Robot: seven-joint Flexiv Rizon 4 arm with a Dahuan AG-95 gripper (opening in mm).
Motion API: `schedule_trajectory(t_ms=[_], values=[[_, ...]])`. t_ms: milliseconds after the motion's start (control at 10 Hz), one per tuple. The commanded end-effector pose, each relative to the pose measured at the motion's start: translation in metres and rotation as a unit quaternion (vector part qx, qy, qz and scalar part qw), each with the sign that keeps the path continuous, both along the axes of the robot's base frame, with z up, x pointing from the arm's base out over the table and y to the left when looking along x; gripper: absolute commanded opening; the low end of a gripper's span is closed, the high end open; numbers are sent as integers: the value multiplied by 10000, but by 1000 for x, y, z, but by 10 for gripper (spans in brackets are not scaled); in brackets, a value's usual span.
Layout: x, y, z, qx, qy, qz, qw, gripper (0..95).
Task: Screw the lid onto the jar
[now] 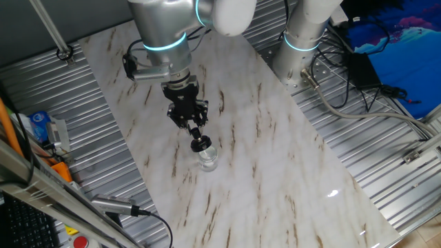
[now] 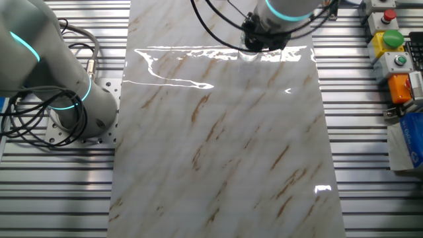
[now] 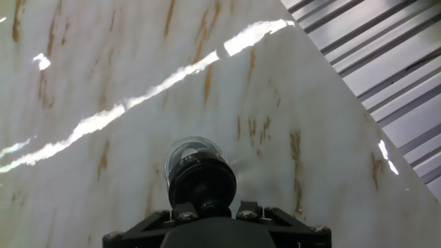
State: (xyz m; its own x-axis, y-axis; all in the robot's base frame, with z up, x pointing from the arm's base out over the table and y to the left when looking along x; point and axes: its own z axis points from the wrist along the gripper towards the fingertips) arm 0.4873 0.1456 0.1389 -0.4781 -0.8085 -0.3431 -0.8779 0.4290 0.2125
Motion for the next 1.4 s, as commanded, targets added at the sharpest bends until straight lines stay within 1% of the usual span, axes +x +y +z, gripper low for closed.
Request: schedule_trajectory(t_ms=[100, 1200, 1400], values=[[-1, 2, 1, 75, -3, -2, 10000, 0], [-1, 5, 1, 56, 0, -12, 10000, 0], [-1, 6, 2, 15, 5, -26, 10000, 0]])
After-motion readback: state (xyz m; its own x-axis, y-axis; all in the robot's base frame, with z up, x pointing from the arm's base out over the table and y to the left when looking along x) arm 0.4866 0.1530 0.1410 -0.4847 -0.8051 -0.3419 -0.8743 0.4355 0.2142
